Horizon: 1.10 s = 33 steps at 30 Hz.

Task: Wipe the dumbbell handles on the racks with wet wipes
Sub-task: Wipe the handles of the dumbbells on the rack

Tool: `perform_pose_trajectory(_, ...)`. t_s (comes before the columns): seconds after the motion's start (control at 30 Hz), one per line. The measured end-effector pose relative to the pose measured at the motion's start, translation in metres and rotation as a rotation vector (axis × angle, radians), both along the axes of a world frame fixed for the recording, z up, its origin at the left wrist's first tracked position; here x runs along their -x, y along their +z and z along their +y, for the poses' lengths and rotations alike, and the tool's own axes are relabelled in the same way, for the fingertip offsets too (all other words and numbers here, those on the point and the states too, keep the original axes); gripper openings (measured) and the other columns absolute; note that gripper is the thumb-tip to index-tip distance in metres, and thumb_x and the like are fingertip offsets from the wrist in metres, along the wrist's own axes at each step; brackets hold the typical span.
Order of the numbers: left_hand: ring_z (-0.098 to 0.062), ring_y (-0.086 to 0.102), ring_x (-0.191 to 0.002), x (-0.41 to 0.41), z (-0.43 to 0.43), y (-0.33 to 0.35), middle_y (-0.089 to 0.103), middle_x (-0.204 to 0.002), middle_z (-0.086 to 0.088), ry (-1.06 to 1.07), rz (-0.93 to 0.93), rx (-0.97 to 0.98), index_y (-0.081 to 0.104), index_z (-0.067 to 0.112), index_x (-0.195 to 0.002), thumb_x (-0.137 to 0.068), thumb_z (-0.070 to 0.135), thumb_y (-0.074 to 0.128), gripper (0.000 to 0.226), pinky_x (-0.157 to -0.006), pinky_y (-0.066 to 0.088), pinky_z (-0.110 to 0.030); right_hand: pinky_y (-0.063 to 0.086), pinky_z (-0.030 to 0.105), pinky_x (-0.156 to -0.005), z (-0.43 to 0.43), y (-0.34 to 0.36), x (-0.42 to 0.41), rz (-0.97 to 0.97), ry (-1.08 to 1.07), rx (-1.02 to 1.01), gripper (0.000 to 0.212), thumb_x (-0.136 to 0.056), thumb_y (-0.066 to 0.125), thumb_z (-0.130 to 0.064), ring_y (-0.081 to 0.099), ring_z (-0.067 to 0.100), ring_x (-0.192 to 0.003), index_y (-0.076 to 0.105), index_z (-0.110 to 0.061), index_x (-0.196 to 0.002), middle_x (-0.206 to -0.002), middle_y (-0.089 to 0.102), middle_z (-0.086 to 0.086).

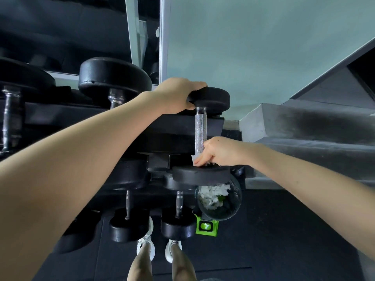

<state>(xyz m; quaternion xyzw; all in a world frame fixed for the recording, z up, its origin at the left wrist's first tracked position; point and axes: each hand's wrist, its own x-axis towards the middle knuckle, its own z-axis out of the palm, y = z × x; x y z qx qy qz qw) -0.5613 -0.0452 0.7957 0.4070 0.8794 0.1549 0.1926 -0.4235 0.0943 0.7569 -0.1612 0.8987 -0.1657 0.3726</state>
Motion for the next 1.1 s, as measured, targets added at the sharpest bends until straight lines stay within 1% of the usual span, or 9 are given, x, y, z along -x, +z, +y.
perform_pose_trajectory(0.13, -0.032, 0.050, -0.112, -0.007, -0.010, 0.000, 0.052, -0.124, -0.008, 0.049, 0.023, -0.006, 0.028, 0.035, -0.146, -0.094, 0.025, 0.052, 0.058, -0.090, 0.043, -0.038, 0.032, 0.012, -0.055, 0.014, 0.016, -0.007, -0.145, -0.225, 0.074, 0.044, -0.086, 0.048, 0.005, 0.046, 0.015, -0.058, 0.072, -0.025, -0.108, -0.080, 0.070, 0.002)
perform_pose_trajectory(0.23, -0.030, 0.052, -0.108, -0.012, -0.027, 0.005, 0.052, -0.127, -0.006, 0.085, 0.046, -0.030, 0.032, 0.035, -0.145, -0.094, 0.021, 0.051, 0.056, -0.086, 0.043, -0.035, 0.028, 0.009, -0.049, 0.023, 0.039, -0.020, -0.126, -0.417, 0.193, 0.032, -0.091, 0.054, -0.002, 0.042, 0.010, -0.039, 0.071, -0.020, -0.111, -0.063, 0.068, -0.015)
perform_pose_trajectory(0.3, -0.028, 0.052, -0.109, -0.017, -0.042, 0.010, 0.051, -0.130, -0.005, 0.122, 0.044, -0.056, 0.035, 0.034, -0.143, -0.095, 0.019, 0.050, 0.053, -0.086, 0.041, -0.033, 0.031, 0.006, -0.043, 0.022, 0.051, -0.025, -0.063, -0.503, 0.265, 0.029, -0.093, 0.054, -0.003, 0.042, 0.000, -0.035, 0.069, -0.018, -0.112, -0.069, 0.065, -0.018)
perform_pose_trajectory(0.4, -0.027, 0.050, -0.116, -0.025, -0.069, 0.017, 0.050, -0.134, -0.002, 0.195, 0.053, -0.084, 0.041, 0.031, -0.141, -0.094, 0.019, 0.053, 0.050, -0.085, 0.037, -0.029, 0.031, 0.007, -0.053, 0.012, 0.056, -0.023, 0.048, -0.626, 0.371, 0.027, -0.093, 0.056, -0.008, 0.043, -0.002, -0.050, 0.071, -0.026, -0.106, -0.074, 0.068, -0.007)
perform_pose_trajectory(0.47, -0.026, 0.051, -0.115, -0.028, -0.090, 0.020, 0.052, -0.133, -0.002, 0.238, 0.074, -0.087, 0.045, 0.028, -0.139, -0.093, 0.019, 0.055, 0.048, -0.084, 0.037, -0.029, 0.035, 0.007, -0.057, 0.002, 0.059, -0.017, 0.109, -0.737, 0.456, 0.030, -0.091, 0.055, -0.002, 0.049, -0.005, -0.055, 0.070, -0.025, -0.103, -0.065, 0.065, -0.017)
perform_pose_trajectory(0.67, -0.027, 0.060, -0.104, -0.029, -0.157, 0.024, 0.064, -0.118, -0.005, 0.394, 0.135, -0.135, 0.063, 0.019, -0.123, -0.089, 0.012, 0.059, 0.034, -0.083, 0.042, -0.031, 0.049, 0.009, -0.074, -0.054, 0.065, 0.009, 0.143, -0.892, 0.681, 0.022, -0.092, 0.057, -0.005, 0.063, 0.001, -0.089, 0.069, -0.021, -0.104, -0.101, 0.070, -0.003)
perform_pose_trajectory(0.83, -0.023, 0.060, -0.102, -0.015, -0.216, 0.019, 0.065, -0.114, -0.004, 0.481, 0.103, -0.132, 0.065, 0.016, -0.117, -0.090, 0.010, 0.057, 0.030, -0.086, 0.043, -0.030, 0.047, 0.012, -0.071, -0.119, 0.053, 0.022, 0.124, -0.957, 0.690, 0.023, -0.092, 0.058, -0.007, 0.062, 0.002, -0.090, 0.068, -0.027, -0.100, -0.102, 0.069, -0.007)
perform_pose_trajectory(0.97, -0.024, 0.060, -0.102, 0.007, -0.255, 0.017, 0.064, -0.112, -0.004, 0.483, 0.083, -0.171, 0.066, 0.014, -0.116, -0.090, 0.012, 0.058, 0.027, -0.085, 0.043, -0.030, 0.045, 0.009, -0.066, -0.168, 0.040, 0.031, 0.157, -1.174, 0.683, 0.022, -0.092, 0.058, -0.008, 0.060, 0.003, -0.091, 0.067, -0.021, -0.106, -0.106, 0.068, -0.004)
perform_pose_trajectory(1.1, -0.027, 0.060, -0.100, 0.027, -0.284, 0.013, 0.065, -0.112, -0.006, 0.406, 0.080, -0.218, 0.067, 0.013, -0.115, -0.090, 0.014, 0.060, 0.026, -0.084, 0.045, -0.032, 0.051, 0.026, -0.089, -0.208, 0.025, 0.037, 0.271, -1.414, 0.609, 0.024, -0.089, 0.060, -0.006, 0.061, 0.010, -0.100, 0.067, -0.017, -0.110, -0.109, 0.066, -0.002)
